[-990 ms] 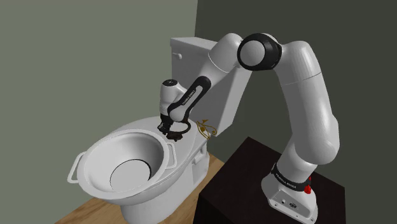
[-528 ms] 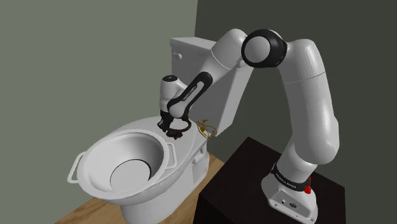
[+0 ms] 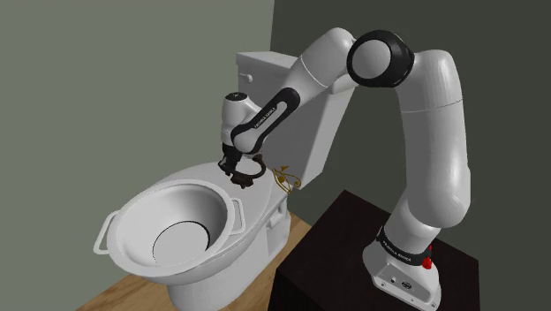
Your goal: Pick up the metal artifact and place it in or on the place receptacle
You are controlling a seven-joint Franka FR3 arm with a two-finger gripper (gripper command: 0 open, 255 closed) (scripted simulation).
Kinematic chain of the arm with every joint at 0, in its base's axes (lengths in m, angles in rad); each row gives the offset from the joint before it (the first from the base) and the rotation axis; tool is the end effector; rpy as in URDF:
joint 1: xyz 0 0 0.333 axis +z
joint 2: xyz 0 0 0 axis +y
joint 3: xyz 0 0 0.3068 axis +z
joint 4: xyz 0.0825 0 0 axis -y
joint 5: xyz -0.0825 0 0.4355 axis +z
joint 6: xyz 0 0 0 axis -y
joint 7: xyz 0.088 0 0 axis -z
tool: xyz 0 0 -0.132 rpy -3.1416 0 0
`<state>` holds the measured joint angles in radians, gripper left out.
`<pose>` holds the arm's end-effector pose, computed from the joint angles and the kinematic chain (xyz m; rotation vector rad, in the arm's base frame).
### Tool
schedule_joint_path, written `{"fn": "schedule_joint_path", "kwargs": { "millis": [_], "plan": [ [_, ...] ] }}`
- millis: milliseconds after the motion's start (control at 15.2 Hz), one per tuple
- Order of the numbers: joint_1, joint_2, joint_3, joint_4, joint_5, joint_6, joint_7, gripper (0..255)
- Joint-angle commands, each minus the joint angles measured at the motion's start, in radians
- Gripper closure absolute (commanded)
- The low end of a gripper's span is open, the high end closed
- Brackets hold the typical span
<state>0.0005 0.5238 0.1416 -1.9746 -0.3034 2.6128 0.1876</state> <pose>0.6481 0.0969 0.1406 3.0439 0.2813 0.2143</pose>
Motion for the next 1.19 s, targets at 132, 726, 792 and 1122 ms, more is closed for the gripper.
{"fn": "schedule_joint_path", "kwargs": {
  "millis": [132,726,792,1122],
  "plan": [
    [-0.009,-0.045,0.013,-0.006,0.017,-0.038,-0.015,255],
    [-0.026,-0.131,0.037,0.000,0.054,-0.128,-0.048,255],
    [-0.027,-0.140,0.039,0.001,0.058,-0.138,-0.052,255],
    [-0.033,-0.182,0.049,0.014,0.078,-0.191,-0.069,255]
  ]
}}
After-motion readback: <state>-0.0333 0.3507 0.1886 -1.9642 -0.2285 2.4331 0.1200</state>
